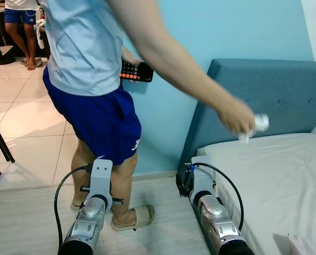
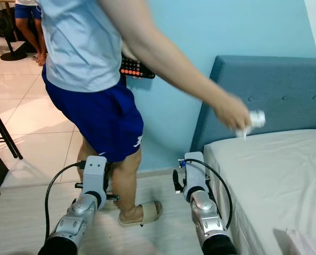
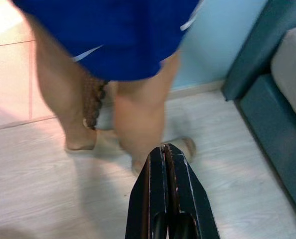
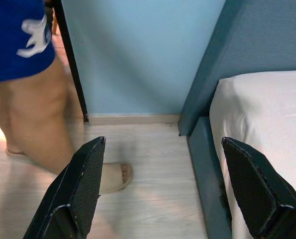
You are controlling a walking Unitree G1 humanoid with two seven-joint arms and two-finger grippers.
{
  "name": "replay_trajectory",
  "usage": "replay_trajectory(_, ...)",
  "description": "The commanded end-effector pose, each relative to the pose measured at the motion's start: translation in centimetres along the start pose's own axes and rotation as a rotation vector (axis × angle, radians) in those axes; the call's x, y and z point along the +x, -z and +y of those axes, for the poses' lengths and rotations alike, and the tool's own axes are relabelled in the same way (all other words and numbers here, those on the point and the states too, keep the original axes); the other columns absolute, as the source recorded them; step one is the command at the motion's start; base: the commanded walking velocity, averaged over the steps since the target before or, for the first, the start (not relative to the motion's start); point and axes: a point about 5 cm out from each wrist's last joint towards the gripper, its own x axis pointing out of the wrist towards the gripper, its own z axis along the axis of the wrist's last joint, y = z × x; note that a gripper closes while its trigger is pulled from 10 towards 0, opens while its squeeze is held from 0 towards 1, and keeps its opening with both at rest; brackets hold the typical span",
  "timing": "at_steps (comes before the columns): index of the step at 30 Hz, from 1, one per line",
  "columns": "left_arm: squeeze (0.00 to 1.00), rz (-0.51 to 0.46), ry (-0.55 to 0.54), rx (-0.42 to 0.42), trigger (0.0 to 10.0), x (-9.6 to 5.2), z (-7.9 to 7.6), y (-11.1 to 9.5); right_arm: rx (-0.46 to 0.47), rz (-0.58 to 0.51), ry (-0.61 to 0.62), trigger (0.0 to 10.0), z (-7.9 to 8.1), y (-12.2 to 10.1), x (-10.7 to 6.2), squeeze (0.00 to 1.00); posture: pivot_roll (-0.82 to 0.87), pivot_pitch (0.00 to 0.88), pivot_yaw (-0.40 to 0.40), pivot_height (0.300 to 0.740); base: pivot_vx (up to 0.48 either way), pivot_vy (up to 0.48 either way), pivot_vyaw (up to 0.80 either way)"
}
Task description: Clean up the room
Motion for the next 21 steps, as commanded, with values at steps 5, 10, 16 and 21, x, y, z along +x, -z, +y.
replay_trajectory(5, 0.00, -0.007, -0.005, 0.041, 10.0, -0.2, -0.3, 0.5, -0.012, 0.008, -0.007, 10.0, -0.4, 0.6, -0.3, 0.00, 0.00, 0.000, -0.129, 0.740, 0.000, 0.000, 0.00)
replay_trajectory(10, 0.00, 0.010, -0.009, 0.027, 10.0, -0.3, 0.0, 0.8, -0.014, 0.027, -0.005, 10.0, -0.7, 1.2, -0.4, 0.00, 0.00, 0.000, -0.103, 0.740, 0.000, 0.000, 0.00)
replay_trajectory(16, 0.00, 0.028, -0.049, 0.068, 10.0, -0.6, 1.5, 1.5, -0.041, 0.069, 0.017, 10.0, -1.2, 2.4, -0.8, 0.00, -0.02, 0.000, -0.075, 0.740, 0.000, 0.000, 0.00)
replay_trajectory(21, 0.00, 0.031, -0.027, 0.069, 10.0, -0.7, 1.8, 1.6, -0.010, 0.048, 0.054, 10.0, -2.0, 2.1, -1.1, 0.00, -0.02, 0.000, -0.090, 0.740, 0.000, 0.000, 0.00)
